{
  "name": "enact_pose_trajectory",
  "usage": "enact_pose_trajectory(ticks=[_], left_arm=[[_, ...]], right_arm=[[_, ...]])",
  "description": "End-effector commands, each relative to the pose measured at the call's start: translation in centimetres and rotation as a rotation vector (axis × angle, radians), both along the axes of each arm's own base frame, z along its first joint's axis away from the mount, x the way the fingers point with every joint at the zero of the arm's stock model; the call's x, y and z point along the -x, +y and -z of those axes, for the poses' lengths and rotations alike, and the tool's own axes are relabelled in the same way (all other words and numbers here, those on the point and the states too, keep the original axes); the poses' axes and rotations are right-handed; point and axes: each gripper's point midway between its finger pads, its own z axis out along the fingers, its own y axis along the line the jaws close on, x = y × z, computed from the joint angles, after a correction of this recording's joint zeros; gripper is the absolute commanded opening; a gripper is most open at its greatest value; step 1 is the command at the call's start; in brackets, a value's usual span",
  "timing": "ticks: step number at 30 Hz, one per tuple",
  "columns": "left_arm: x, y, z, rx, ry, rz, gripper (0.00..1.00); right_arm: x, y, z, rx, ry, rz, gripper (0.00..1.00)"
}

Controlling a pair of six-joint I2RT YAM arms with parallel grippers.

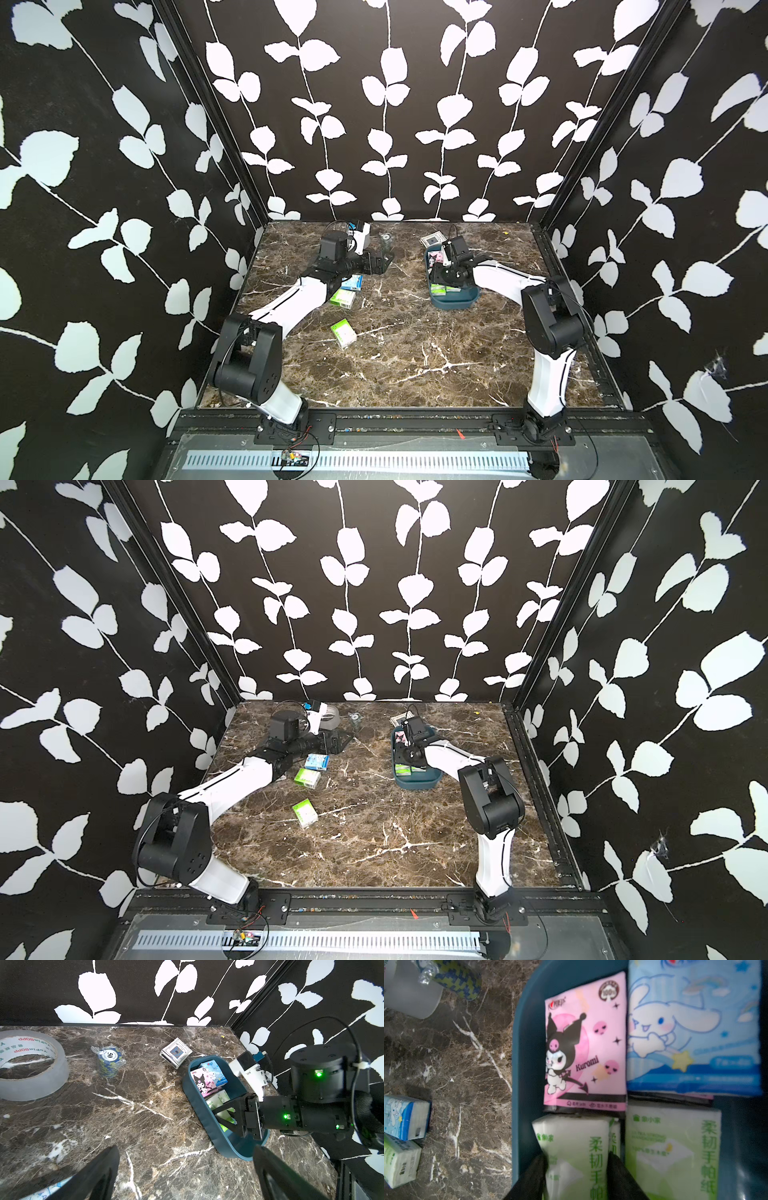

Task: Put the pocket tissues into the storage box
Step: Place the pocket tissues in the storage box.

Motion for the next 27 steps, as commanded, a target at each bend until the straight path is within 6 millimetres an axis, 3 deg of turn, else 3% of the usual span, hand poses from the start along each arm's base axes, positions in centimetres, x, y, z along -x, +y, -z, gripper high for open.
enact_pose_trajectory(ticks=[1, 15, 22, 24, 27], left_arm=[[0.3, -0.1, -1.5, 0.001, -0.038, 0.008, 0.99], [0.2, 0.2, -1.7, -0.004, -0.05, -0.01, 0.99], [-0.4, 1.5, -1.8, -0.057, -0.057, -0.052, 0.99], [-0.6, 2.1, -1.9, -0.058, -0.057, -0.068, 0.99], [-1.1, 3.9, -1.7, -0.066, -0.044, -0.114, 0.99]], right_arm=[[-0.1, 0.5, -0.7, -0.002, 0.001, -0.005, 0.54], [-0.5, -0.5, -4.7, 0.043, -0.092, -0.037, 0.64], [-0.3, 0.3, -7.2, 0.043, -0.222, -0.101, 0.69], [0.1, 1.0, -8.2, 0.06, -0.269, -0.143, 0.69], [1.2, 3.8, -9.6, 0.084, -0.339, -0.258, 0.71]])
